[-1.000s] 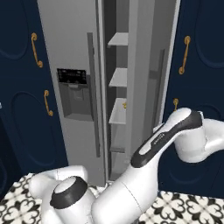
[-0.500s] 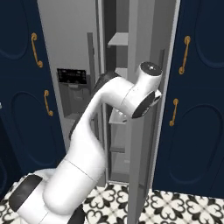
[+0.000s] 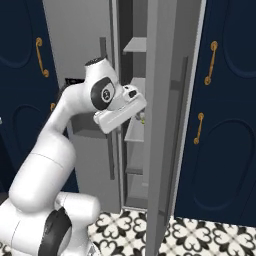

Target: Take the strawberry from the fridge and place it on top of the pancake, located on the dining counter.

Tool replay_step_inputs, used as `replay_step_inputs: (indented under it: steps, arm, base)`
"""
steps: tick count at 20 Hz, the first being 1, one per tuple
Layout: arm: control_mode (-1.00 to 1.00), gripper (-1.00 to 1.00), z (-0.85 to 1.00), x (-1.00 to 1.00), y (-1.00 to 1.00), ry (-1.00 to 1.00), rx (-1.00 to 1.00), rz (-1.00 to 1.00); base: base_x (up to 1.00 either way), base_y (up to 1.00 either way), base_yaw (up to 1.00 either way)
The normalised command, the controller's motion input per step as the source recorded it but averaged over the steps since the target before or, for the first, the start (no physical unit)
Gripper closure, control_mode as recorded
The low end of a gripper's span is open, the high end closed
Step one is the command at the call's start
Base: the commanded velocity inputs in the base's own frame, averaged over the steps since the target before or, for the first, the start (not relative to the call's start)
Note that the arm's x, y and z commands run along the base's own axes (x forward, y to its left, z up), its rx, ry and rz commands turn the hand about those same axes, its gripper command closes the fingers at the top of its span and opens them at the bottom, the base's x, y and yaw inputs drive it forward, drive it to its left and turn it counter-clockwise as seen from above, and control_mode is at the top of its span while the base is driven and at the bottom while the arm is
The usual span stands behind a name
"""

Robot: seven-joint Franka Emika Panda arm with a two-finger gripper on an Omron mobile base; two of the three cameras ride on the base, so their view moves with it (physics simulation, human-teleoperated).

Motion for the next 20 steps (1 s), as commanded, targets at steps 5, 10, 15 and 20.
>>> replay_step_inputs:
  steps: [5, 10, 15, 20]
  arm:
    - [-1.00, -1.00, -0.10, 0.36, 0.19, -0.05, -0.52, 0.00]
    - [-1.00, -1.00, -0.14, 0.37, 0.21, 0.01, -0.57, 0.30]
    - [-1.00, -1.00, -0.09, 0.48, -0.08, 0.00, -0.32, 0.35]
    - [-1.00, -1.00, -0.13, 0.70, -0.05, 0.15, -0.21, 0.24]
  base:
    - [0.00, 0.00, 0.00]
    - [0.00, 0.00, 0.00]
    - [0.00, 0.00, 0.00]
    - [0.00, 0.00, 0.00]
